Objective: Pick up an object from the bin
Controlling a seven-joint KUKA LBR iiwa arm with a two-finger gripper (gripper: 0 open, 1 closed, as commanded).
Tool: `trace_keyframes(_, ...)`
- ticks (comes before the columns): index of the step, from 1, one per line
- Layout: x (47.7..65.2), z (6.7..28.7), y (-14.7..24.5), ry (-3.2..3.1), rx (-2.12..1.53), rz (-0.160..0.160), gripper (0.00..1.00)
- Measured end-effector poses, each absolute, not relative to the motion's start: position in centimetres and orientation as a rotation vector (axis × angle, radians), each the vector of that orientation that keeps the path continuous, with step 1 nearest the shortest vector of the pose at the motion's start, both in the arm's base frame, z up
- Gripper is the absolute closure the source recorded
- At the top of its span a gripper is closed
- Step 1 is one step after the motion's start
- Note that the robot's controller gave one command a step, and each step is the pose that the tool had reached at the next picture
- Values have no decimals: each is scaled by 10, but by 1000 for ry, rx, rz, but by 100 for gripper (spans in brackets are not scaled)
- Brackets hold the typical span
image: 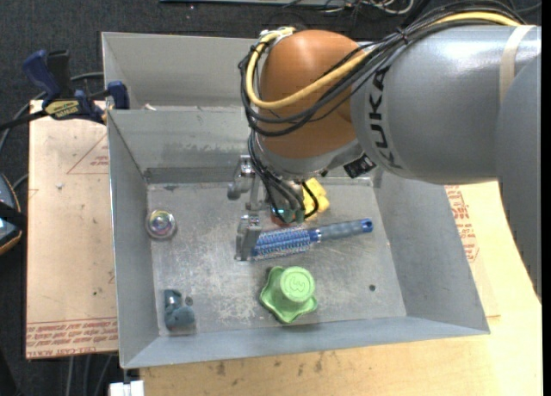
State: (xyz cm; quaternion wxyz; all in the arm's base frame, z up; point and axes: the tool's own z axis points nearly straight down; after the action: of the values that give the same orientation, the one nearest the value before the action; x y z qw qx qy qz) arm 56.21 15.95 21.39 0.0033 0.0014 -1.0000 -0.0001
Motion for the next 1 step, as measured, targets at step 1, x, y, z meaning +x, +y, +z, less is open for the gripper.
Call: trace_keyframes(1, 578, 72, 61, -3148, 61, -10, 0)
